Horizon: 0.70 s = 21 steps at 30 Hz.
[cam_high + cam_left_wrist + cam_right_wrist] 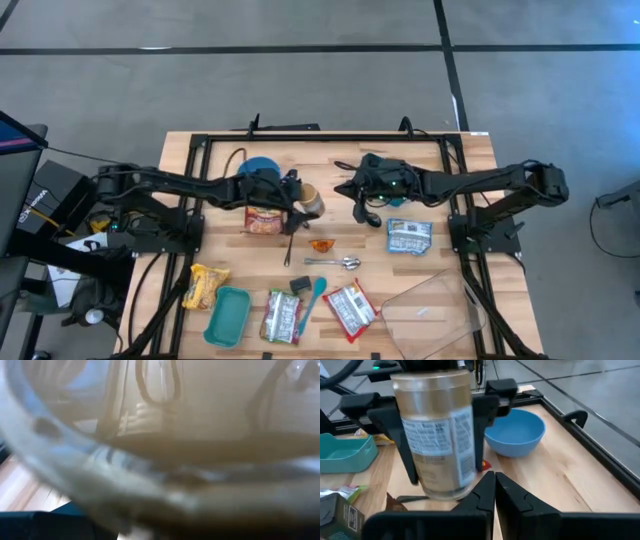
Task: Pick & Place Food Item
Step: Put the golden seasoning bottle into the blue bin
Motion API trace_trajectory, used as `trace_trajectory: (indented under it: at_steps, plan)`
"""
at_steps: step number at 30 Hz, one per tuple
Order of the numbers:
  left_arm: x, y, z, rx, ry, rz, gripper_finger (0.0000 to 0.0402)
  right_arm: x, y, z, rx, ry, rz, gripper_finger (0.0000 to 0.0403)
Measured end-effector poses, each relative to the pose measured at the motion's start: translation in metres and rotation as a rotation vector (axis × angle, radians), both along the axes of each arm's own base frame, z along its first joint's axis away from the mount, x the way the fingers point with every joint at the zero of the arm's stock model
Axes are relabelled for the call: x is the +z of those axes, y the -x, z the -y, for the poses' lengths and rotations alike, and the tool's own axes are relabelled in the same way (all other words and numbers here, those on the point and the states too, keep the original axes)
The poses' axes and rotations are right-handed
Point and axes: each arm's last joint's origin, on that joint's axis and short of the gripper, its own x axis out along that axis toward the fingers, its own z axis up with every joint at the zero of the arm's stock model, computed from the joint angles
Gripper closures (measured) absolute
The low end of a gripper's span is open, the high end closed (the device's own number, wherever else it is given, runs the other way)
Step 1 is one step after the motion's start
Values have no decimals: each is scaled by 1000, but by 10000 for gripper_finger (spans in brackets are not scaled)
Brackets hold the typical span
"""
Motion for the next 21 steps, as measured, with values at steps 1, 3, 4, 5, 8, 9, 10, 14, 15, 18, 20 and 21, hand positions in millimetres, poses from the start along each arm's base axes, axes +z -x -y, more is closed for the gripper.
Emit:
trace_trajectory:
  at_steps: [1, 3, 4, 5, 8, 9, 10, 14, 15, 18, 20, 21]
  plan:
    - [0, -2, 0, -5, -7, -19, 116, -1, 0, -1, 4, -1, -11, 397]
    - [2, -7, -1, -10, -18, -34, 116, -3, 1, -1, 4, -5, -34, 397]
    - [1, -7, -1, -10, -15, -51, 116, -3, 1, -2, 6, -5, -36, 397]
    - [1, -8, -1, -11, -15, -53, 116, -3, 1, -3, 11, -5, -35, 397]
    - [1, -8, -1, -10, -15, -54, 116, -4, 1, -5, 17, -5, -42, 397]
    - [2, -8, -1, -10, -15, -49, 116, -4, 1, -6, 20, -5, -41, 397]
    - [2, -7, -1, -10, -14, -55, 116, -4, 0, -7, 23, -5, -40, 397]
    - [2, -7, -1, -10, -16, -56, 116, -3, 0, -9, 30, -4, -35, 397]
    - [1, -7, -1, -11, -17, -59, 116, -3, 0, -9, 29, -4, -32, 397]
    - [1, -7, -1, -11, -17, -63, 116, -3, 0, -9, 29, -3, -27, 396]
    - [1, -7, -1, -11, -16, -67, 116, -2, -1, -9, 29, -2, -19, 390]
    - [1, -7, -1, -11, -17, -67, 116, -2, -1, -9, 29, -2, -17, 385]
